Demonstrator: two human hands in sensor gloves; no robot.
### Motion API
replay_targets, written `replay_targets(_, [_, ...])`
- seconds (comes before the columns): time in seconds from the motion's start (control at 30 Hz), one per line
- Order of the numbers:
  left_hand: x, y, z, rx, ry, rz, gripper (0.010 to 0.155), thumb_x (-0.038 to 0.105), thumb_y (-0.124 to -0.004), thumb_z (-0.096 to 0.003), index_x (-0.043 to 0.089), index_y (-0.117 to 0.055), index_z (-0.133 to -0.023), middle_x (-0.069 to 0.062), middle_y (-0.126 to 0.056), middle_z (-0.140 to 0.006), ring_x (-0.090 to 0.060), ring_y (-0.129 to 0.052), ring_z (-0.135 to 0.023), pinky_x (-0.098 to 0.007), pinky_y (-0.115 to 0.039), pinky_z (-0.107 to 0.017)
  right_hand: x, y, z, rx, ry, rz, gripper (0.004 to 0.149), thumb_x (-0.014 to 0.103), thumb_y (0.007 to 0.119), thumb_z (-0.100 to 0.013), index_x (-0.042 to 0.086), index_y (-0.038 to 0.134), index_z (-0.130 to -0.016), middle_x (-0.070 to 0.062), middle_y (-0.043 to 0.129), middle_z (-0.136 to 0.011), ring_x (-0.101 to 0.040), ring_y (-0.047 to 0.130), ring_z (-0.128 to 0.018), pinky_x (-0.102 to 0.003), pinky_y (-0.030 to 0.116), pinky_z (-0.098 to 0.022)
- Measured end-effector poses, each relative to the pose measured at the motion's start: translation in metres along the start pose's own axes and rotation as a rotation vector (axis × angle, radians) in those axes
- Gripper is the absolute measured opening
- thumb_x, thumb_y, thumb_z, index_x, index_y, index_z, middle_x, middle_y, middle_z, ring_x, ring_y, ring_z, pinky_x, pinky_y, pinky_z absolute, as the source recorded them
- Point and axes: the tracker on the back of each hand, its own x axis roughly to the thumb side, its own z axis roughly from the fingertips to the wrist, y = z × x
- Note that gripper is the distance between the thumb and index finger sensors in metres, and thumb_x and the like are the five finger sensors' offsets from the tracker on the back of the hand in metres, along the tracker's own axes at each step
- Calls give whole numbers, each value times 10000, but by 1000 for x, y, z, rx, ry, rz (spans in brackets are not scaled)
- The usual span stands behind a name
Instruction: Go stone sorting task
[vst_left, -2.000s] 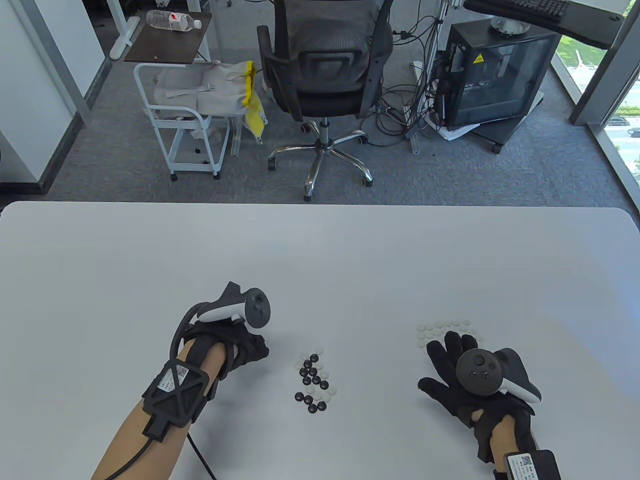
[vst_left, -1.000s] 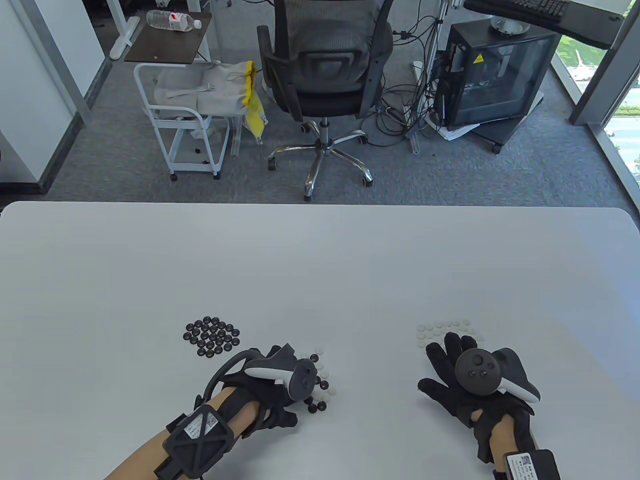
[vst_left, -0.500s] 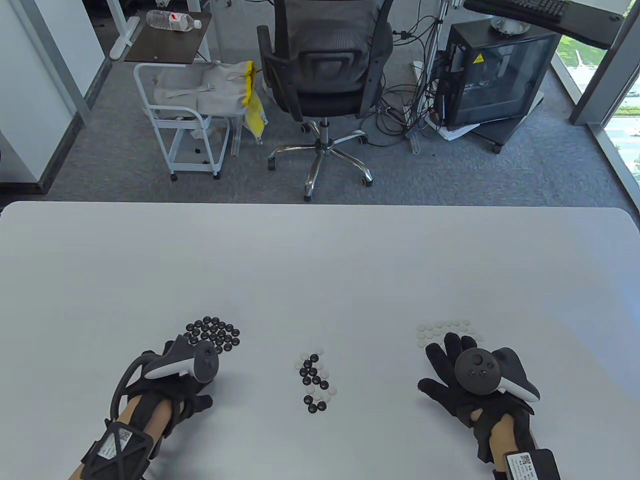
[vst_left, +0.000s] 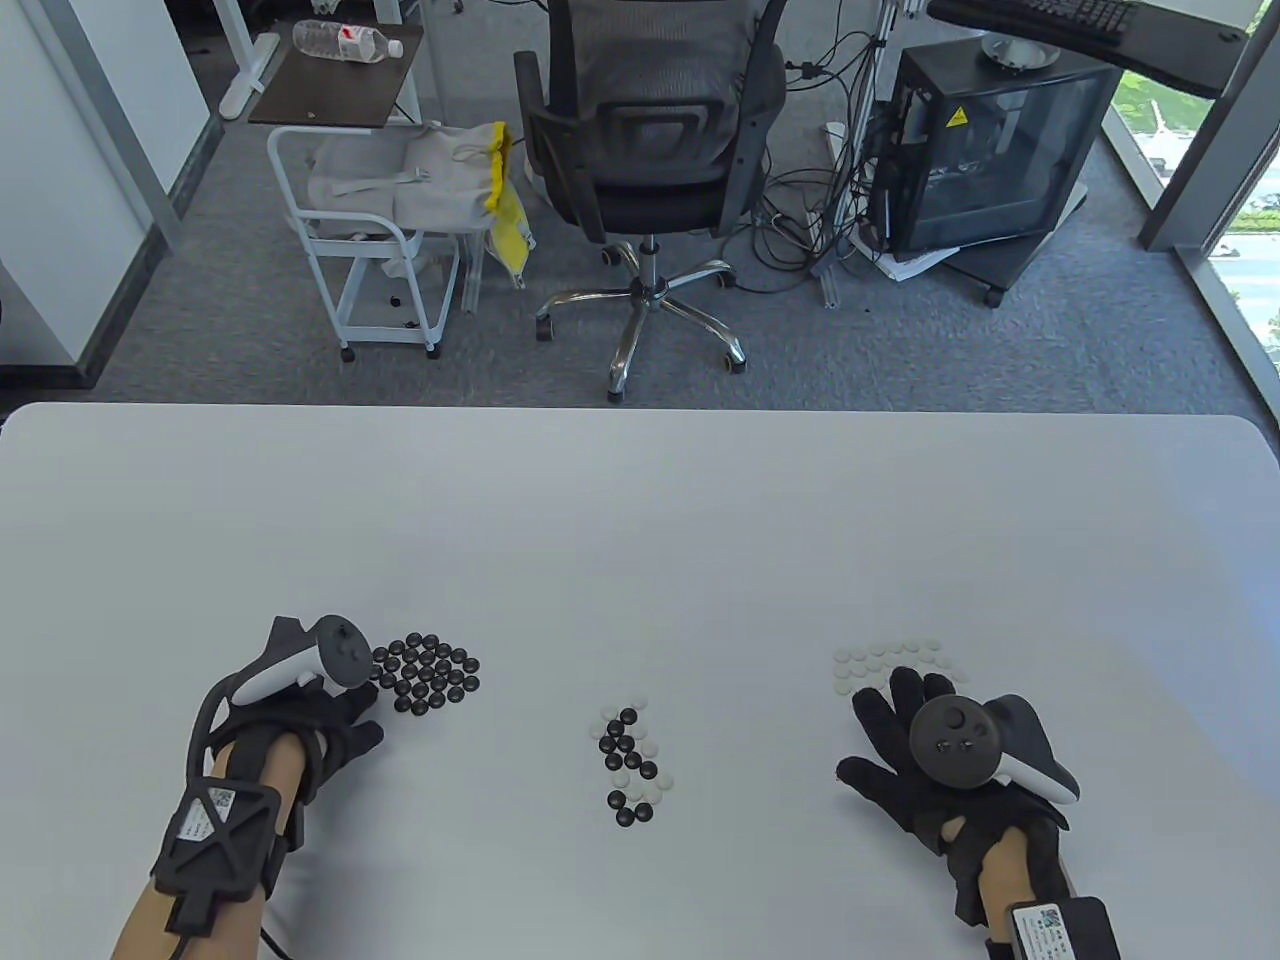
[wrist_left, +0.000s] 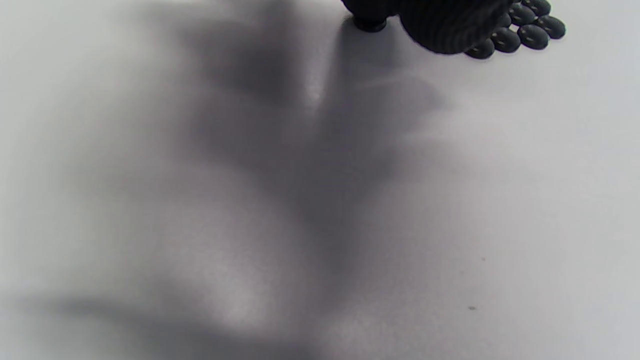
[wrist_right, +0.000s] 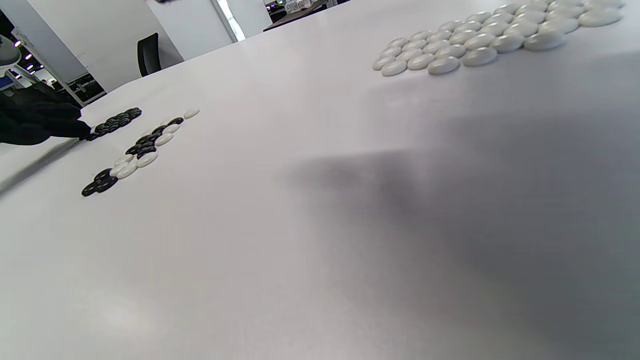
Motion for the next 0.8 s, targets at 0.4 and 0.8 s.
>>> replay_targets(0.4, [19,13,12,29,-38,-18,685,506,-569,-555,292,-335,-1162,-243,130,-1102,-528,144,-939,-800,-58,-591,0,-1,1,-3,-1,2,809,491,588,-615,-45,334,-1164,-460,91,-1093,-701,74,-942,-898,179,-571])
replay_targets(0.8, [143,-5,62,60,-323,-381,626,501,-593,-556,291,-519,-1141,-248,13,-1144,-538,46,-974,-801,-129,-606,1,0,0,-1,-3,7,808,492,589,-615,-44,336,-1165,-460,95,-1094,-702,76,-943,-898,180,-572])
